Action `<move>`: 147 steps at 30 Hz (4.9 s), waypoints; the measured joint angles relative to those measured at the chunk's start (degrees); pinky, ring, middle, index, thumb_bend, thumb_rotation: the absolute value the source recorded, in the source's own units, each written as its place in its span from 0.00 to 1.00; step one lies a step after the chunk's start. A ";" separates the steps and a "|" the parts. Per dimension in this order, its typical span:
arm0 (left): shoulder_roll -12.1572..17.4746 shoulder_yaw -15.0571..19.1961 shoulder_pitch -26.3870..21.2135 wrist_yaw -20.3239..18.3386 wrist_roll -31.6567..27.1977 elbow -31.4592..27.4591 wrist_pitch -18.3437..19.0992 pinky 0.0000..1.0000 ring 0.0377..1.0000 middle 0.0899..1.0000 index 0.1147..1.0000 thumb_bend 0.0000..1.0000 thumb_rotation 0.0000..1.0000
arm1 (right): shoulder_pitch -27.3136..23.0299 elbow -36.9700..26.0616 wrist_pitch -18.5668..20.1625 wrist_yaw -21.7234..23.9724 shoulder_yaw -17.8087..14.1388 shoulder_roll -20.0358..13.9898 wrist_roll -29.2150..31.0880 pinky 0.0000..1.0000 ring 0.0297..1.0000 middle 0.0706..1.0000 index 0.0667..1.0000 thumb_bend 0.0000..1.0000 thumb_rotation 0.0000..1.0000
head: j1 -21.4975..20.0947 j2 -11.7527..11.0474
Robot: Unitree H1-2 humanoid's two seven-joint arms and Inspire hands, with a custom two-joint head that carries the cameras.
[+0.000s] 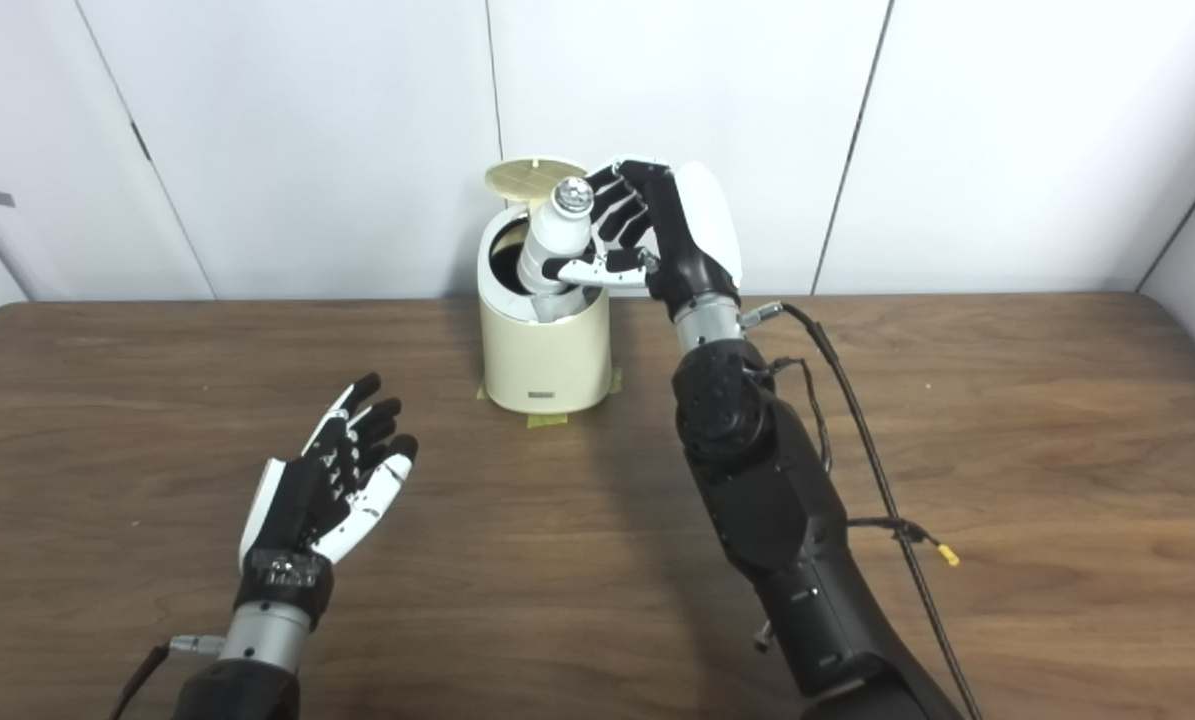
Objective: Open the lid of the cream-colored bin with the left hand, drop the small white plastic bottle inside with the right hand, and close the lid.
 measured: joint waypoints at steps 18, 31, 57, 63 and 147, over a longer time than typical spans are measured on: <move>-0.65 1.08 -0.02 -0.46 -0.02 -0.07 0.00 0.93 0.90 0.85 0.96 0.44 0.36 | -0.39 -1.91 7.81 8.33 3.35 -2.77 -1.76 0.37 0.39 0.47 0.50 0.52 0.00 | -0.70 0.44; -0.78 0.75 -0.04 -0.52 0.03 -0.06 -0.02 0.89 0.88 0.84 0.97 0.43 0.38 | -0.29 -2.52 8.63 8.23 4.99 -2.94 -3.79 0.34 0.38 0.47 0.51 0.51 0.00 | -0.26 0.53; -0.23 0.27 -0.03 -1.06 0.05 0.18 -1.35 0.91 0.88 0.83 0.97 0.40 0.33 | 0.60 -2.72 6.45 7.32 6.24 -3.21 -4.64 0.34 0.49 0.73 0.74 0.94 0.12 | -0.97 -0.44; 0.04 0.22 -0.03 -1.08 0.24 0.32 -1.40 0.90 0.87 0.81 0.96 0.39 0.33 | 1.39 -3.83 6.51 7.51 5.86 -3.18 -4.32 0.35 0.48 0.66 0.71 0.91 0.08 | -1.23 -0.70; 7.31 5.34 -26.56 -5.86 -4.05 9.47 6.54 0.92 0.92 0.92 0.95 0.44 0.74 | 43.91 -31.52 5.10 19.43 -10.58 0.20 35.34 0.91 0.93 0.92 0.92 0.63 1.00 | -2.11 -2.29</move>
